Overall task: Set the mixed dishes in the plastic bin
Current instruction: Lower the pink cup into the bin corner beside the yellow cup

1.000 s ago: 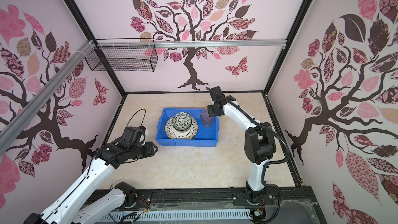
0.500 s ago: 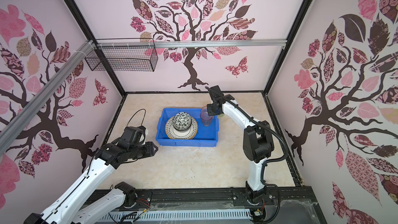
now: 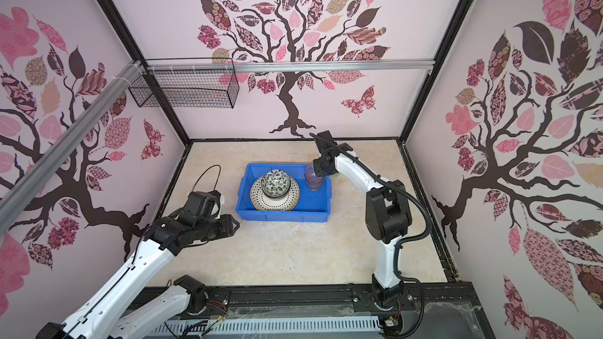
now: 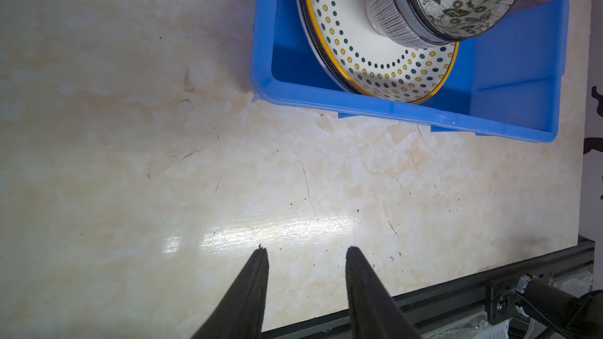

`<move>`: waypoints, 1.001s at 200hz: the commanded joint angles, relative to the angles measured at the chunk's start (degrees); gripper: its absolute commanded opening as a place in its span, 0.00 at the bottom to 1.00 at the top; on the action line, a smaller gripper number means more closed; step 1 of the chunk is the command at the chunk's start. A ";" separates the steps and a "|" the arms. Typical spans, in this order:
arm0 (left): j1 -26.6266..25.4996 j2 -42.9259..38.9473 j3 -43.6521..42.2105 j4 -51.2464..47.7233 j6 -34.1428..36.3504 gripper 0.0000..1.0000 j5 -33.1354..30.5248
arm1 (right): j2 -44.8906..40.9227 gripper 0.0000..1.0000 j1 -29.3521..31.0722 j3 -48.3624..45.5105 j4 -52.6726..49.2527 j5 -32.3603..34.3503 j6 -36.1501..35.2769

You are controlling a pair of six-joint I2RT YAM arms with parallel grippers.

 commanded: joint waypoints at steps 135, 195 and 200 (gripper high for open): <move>0.19 -0.17 -1.44 1.17 0.38 0.43 0.36 | -2.68 0.27 0.39 1.63 1.50 -0.75 0.93; 0.19 -0.51 -1.48 1.15 0.37 0.43 0.37 | -6.10 0.29 0.41 -0.65 4.74 -2.79 1.60; 0.19 -0.43 -1.50 1.15 0.43 0.43 0.35 | -6.47 0.30 0.40 -0.86 4.93 -2.96 1.69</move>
